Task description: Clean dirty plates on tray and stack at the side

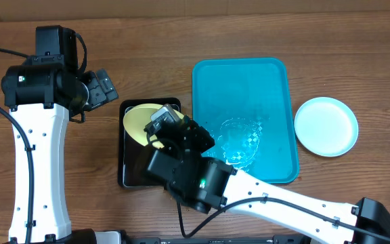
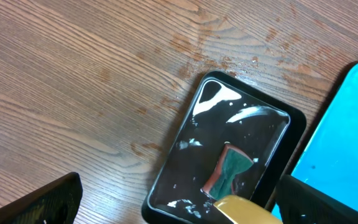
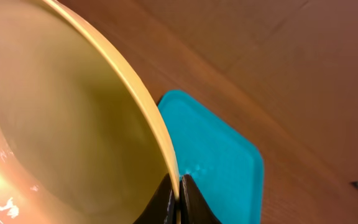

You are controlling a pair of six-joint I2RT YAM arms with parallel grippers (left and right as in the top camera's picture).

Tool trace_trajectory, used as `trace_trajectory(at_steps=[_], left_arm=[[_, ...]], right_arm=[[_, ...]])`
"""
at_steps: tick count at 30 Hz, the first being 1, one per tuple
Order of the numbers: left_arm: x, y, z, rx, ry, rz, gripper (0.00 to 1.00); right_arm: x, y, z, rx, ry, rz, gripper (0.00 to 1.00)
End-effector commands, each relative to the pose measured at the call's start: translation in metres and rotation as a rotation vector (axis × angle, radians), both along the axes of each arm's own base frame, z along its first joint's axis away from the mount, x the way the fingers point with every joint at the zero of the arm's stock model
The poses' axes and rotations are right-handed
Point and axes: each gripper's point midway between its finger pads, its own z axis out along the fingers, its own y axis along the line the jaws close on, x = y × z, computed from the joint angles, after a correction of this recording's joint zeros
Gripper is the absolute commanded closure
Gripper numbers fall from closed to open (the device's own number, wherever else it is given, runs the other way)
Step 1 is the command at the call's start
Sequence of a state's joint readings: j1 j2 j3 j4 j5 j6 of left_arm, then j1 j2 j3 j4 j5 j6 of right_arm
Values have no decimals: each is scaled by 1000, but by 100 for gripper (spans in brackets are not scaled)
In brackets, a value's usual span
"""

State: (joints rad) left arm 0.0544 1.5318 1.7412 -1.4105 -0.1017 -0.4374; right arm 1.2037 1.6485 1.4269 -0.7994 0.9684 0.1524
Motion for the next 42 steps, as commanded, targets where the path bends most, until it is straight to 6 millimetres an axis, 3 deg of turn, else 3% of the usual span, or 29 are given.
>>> trace_trajectory(at_steps=[1, 11, 42], left_arm=[[0, 4, 5, 19, -13, -9, 0], [0, 4, 5, 19, -13, -9, 0], [0, 4, 5, 19, -13, -9, 0]], right_arm=[[-5, -2, 28, -12, -133, -48, 96], [-31, 11, 41, -31, -218, -15, 96], [-30, 12, 43, -12, -222, -20, 96]])
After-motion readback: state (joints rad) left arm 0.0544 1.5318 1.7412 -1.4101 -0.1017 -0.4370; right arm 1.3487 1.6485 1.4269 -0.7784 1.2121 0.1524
